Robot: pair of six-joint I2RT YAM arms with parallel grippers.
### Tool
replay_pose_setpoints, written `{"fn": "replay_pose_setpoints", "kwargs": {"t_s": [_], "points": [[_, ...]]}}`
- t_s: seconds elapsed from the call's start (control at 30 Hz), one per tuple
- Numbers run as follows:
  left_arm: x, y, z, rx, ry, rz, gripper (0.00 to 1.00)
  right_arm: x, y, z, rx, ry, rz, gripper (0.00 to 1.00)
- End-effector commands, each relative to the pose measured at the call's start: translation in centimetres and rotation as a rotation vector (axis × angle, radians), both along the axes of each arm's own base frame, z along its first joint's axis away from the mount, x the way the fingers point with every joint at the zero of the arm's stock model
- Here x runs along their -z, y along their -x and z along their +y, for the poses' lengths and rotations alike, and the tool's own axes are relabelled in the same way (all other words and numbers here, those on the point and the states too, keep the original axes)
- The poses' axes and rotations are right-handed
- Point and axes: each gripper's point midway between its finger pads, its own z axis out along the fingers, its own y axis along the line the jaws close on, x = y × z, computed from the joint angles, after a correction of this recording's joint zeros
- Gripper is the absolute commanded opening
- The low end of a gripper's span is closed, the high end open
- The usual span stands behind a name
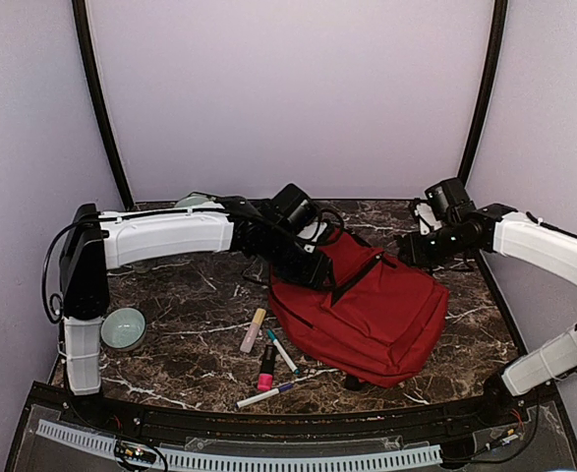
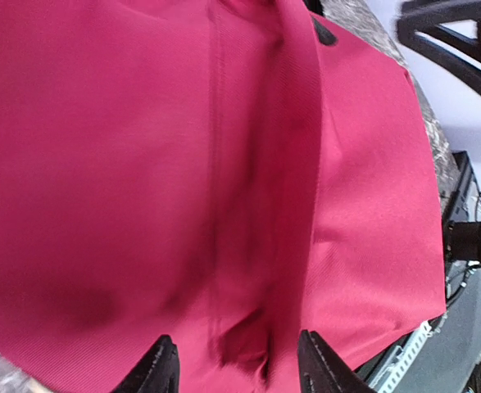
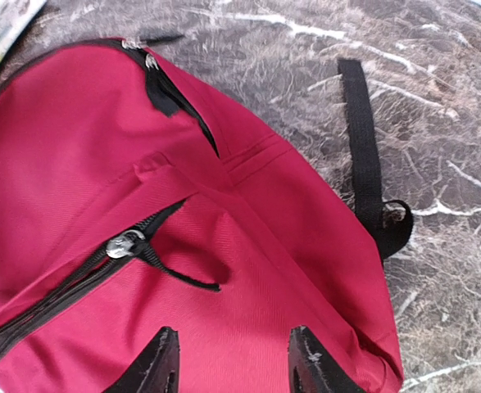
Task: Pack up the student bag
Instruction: Pick up the pen at the center of the board.
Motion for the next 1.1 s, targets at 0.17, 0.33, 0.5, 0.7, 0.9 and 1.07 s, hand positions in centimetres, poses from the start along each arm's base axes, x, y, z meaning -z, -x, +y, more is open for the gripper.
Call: {"fn": "replay_pose_setpoints", "kwargs": {"t_s": [0.17,0.33,0.5,0.7,0.9,1.07], "points": [[-3.1,0.8,7.7,-0.141,-0.203,-0.081,0.52,-5.0,1.6,-0.1,0.120,-0.151,-0.008,0.55],[-3.1,2.7,11.1,-0.195,-0.244,-0.065,0.51,-4.5,2.8,-0.3,0.180,-0.181,0.066,0.56],[-1.5,5.0,15.1,-0.271,-0.340,-0.014,0.50,-4.2,3.6,-0.8,0.217,-0.193,0.085,0.56],[3.0,6.8,18.3,-0.330,-0.453,0.050,0.60,-3.8,4.2,-0.8,0.230,-0.220,0.091,0.56],[7.4,7.0,17.5,-0.300,-0.523,0.116,0.64,-3.6,4.1,-0.2,0.208,-0.233,0.110,0.56],[9.3,6.7,16.2,-0.283,-0.525,0.142,0.63,-3.8,4.1,-0.3,0.199,-0.216,0.113,0.57]]}}
